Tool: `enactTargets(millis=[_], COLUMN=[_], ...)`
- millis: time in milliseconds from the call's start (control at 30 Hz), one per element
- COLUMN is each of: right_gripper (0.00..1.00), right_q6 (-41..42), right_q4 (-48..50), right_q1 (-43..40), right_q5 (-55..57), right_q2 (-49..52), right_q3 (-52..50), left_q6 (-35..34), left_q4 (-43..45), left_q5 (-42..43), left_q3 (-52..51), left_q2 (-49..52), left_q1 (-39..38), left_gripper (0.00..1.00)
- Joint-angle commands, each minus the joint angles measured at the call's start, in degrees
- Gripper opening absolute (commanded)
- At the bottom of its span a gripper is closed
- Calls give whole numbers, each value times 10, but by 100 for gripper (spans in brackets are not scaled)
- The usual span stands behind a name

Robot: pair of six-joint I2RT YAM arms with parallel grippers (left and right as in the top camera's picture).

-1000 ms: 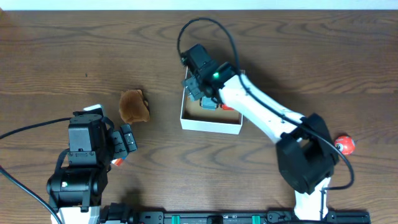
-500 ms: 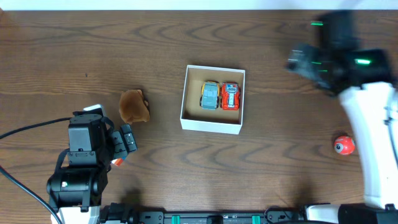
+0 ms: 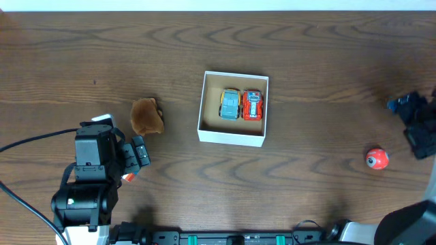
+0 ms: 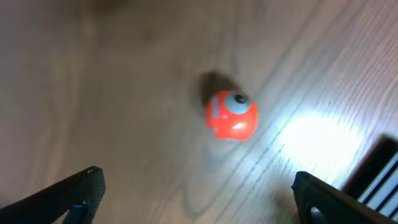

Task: Pack container
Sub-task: 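Move the right gripper to the red ball and grasp it, then carry the red ball into the box's upper-left corner and release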

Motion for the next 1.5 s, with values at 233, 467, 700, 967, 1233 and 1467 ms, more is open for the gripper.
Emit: enactTargets(millis=[233, 467, 700, 967, 1233, 1467], right_gripper=[98, 97, 97, 76, 46, 2], right_q6=[-19, -29, -43, -57, -57, -57], right_q4=[157, 241, 316, 334, 332, 334], right_q1=[-16, -16, -16, -16, -16, -12], right_q5=[-16, -15, -9, -5, -5, -9], right_q2=[2, 2, 2, 2, 2, 2], right_q3=[-186, -258, -310, -319, -319, -319], left_q6=[-8, -8, -8, -8, -8, -8], left_q4=[-2, -2, -2, -6, -6, -6], left_q5=[-7, -7, -7, -7, -7, -7], left_q3=[13, 13, 13, 13, 13, 13], left_q2=[0, 0, 0, 0, 0, 0], left_q1=[3, 3, 3, 3, 3, 3], left_gripper=[98, 98, 98, 98, 98, 98])
